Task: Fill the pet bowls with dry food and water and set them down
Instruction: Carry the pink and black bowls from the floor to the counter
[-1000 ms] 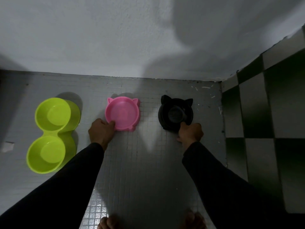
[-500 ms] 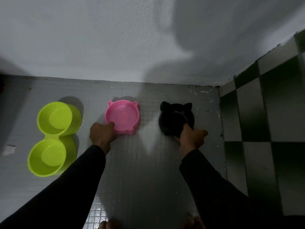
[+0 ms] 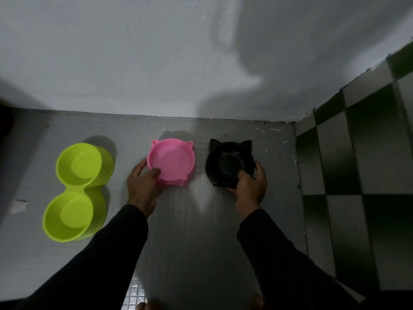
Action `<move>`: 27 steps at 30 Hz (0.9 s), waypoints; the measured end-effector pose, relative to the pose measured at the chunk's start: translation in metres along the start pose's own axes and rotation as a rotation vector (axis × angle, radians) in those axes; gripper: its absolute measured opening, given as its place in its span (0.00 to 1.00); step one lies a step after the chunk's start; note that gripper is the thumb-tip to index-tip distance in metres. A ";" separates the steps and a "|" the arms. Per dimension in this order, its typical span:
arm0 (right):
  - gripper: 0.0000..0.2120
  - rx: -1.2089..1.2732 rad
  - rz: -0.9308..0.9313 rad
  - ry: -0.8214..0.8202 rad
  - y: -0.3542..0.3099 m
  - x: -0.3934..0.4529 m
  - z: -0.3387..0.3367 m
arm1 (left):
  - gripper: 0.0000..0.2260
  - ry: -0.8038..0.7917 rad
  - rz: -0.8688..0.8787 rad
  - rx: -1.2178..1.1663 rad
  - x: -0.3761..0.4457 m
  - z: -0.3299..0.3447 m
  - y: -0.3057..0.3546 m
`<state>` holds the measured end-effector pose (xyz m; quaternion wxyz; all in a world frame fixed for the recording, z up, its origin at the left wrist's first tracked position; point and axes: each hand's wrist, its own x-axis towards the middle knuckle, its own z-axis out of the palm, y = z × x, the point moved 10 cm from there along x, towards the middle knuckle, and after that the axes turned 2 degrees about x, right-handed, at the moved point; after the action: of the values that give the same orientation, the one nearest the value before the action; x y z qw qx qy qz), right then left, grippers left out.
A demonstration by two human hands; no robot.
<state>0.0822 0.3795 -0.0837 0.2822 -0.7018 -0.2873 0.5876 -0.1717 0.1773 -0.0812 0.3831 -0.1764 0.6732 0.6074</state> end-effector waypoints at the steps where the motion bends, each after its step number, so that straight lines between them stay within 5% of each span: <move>1: 0.34 -0.003 0.001 -0.011 -0.001 -0.003 0.003 | 0.27 -0.015 0.003 -0.013 -0.002 0.002 0.002; 15: 0.34 -0.016 -0.048 -0.082 -0.038 -0.037 0.014 | 0.30 -0.114 -0.005 -0.149 -0.030 0.015 0.023; 27: 0.34 0.033 -0.064 -0.151 -0.150 -0.125 -0.004 | 0.30 -0.110 0.031 -0.215 -0.123 0.025 0.108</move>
<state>0.0573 0.3886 0.1096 0.2899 -0.6411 -0.3205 0.6343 -0.1604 0.1944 0.0831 0.3891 -0.1725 0.5847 0.6906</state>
